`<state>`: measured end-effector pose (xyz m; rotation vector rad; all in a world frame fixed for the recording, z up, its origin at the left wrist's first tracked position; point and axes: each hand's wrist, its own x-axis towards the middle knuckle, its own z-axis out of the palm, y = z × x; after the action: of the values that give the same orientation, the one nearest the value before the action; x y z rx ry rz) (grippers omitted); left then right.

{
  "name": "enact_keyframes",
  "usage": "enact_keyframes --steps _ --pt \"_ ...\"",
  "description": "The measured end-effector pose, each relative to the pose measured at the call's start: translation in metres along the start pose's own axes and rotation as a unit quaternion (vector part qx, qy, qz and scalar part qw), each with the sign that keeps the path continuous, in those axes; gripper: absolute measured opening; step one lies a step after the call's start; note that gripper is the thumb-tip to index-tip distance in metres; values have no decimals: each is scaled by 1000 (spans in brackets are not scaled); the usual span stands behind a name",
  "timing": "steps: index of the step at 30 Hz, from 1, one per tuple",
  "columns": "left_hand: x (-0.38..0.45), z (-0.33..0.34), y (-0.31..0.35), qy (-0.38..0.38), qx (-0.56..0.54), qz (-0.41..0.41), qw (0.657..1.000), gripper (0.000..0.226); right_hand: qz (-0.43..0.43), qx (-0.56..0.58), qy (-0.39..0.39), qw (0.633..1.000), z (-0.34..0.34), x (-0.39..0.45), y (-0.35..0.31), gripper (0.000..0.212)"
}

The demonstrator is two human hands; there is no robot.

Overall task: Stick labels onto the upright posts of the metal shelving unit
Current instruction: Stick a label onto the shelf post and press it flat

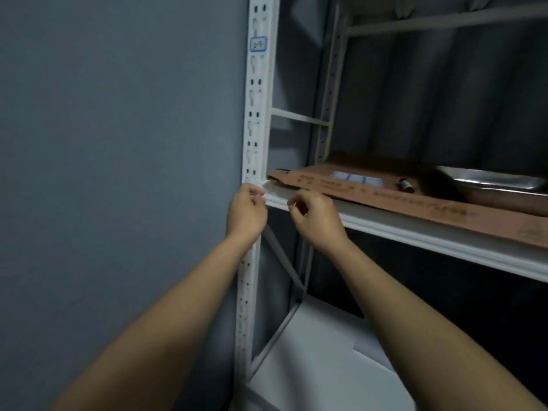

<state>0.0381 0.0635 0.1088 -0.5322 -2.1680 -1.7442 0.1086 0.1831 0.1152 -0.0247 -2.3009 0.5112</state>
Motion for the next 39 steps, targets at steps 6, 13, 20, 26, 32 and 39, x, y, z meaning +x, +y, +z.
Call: enact_keyframes --steps 6,13,20,26,32,39 --pt "5 -15 -84 -25 59 -53 996 24 97 67 -57 991 94 -21 22 9" --pt "5 5 -158 -85 68 -66 992 32 187 154 -33 970 178 -30 46 12" --pt "7 19 -184 -87 0 -36 996 35 195 283 -13 939 195 -27 54 29" --pt "4 30 -188 -30 43 35 998 22 200 317 -8 927 199 -30 61 43" --pt "2 40 -191 18 86 66 994 17 189 320 -1 929 205 -32 64 43" --pt "1 46 -190 38 85 42 995 16 179 326 -16 928 210 -34 66 35"
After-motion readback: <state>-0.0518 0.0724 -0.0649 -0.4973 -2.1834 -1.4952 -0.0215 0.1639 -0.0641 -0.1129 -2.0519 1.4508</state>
